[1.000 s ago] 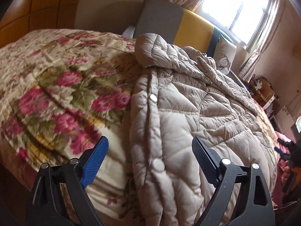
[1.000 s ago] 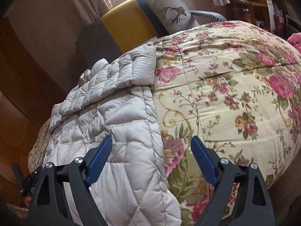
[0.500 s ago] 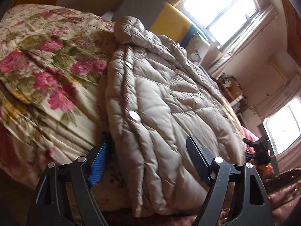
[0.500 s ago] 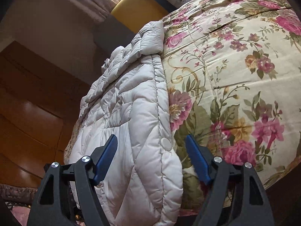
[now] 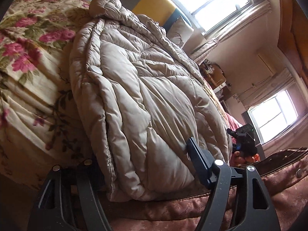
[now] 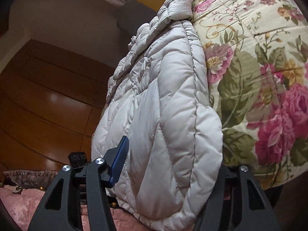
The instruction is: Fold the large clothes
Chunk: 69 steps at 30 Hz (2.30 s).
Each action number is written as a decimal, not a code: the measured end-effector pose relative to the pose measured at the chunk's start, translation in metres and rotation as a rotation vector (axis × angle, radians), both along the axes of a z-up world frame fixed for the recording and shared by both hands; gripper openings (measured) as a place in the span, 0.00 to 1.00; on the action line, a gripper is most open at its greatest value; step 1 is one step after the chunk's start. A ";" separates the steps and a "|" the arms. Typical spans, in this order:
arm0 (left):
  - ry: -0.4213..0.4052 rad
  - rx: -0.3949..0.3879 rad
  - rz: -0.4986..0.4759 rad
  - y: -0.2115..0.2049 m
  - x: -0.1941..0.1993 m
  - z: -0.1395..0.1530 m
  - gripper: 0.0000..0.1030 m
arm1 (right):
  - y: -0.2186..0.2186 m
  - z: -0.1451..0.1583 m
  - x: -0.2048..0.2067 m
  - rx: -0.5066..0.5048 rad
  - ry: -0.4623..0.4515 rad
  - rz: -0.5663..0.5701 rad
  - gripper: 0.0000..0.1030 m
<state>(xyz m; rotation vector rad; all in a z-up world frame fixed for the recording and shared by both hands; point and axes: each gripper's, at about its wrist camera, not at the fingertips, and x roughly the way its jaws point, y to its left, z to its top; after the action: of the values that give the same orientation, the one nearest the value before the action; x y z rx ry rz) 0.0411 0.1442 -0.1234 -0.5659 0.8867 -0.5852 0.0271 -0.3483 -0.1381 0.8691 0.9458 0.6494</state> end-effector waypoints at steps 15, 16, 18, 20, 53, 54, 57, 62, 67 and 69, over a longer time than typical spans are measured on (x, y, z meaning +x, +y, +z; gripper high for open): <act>-0.147 -0.228 0.117 0.037 -0.018 0.072 0.12 | -0.009 0.054 0.005 0.275 -0.202 -0.103 0.15; -0.158 -0.240 0.111 0.036 -0.021 0.077 0.12 | -0.008 0.057 0.004 0.294 -0.214 -0.098 0.15; -0.179 -0.255 0.103 0.038 -0.027 0.085 0.12 | -0.009 0.064 0.001 0.317 -0.243 -0.088 0.15; -0.195 -0.285 0.099 0.040 -0.033 0.092 0.12 | -0.011 0.070 -0.003 0.349 -0.271 -0.085 0.15; -0.096 -0.322 0.174 0.051 0.071 0.109 0.12 | -0.032 0.075 0.088 0.589 -0.149 -0.269 0.20; -0.087 -0.324 0.186 0.052 0.080 0.105 0.12 | -0.031 0.071 0.096 0.590 -0.136 -0.280 0.21; -0.054 -0.330 0.218 0.056 0.101 0.093 0.12 | -0.030 0.064 0.118 0.554 -0.104 -0.314 0.25; 0.029 -0.309 0.291 0.064 0.135 0.066 0.21 | -0.028 0.043 0.144 0.494 -0.043 -0.375 0.29; 0.061 -0.367 0.376 0.075 0.152 0.052 0.61 | -0.027 0.029 0.160 0.530 -0.061 -0.459 0.66; 0.000 -0.378 0.408 0.080 0.149 0.061 0.80 | -0.028 0.036 0.162 0.537 -0.103 -0.473 0.74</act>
<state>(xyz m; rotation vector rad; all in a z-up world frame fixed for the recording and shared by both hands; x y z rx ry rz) 0.1898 0.2241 -0.0624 -1.0603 0.6353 -0.3787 0.1893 -0.3766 -0.1022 1.4655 0.4409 0.5324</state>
